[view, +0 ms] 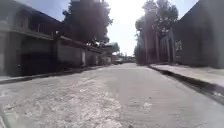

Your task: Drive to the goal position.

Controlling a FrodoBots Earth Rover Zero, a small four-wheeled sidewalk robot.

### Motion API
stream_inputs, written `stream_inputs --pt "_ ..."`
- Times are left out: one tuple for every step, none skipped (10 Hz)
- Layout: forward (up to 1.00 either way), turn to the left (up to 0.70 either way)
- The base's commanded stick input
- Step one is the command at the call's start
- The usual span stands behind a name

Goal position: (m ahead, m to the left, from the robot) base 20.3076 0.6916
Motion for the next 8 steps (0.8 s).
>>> stream_inputs --pt "0.06 0.00" --pt "0.73 0.03" --pt "1.00 0.04" --pt "1.00 -0.22" --pt "1.00 -0.36" --pt "1.00 -0.36" --pt "1.00 -0.36" --pt "1.00 -0.36"
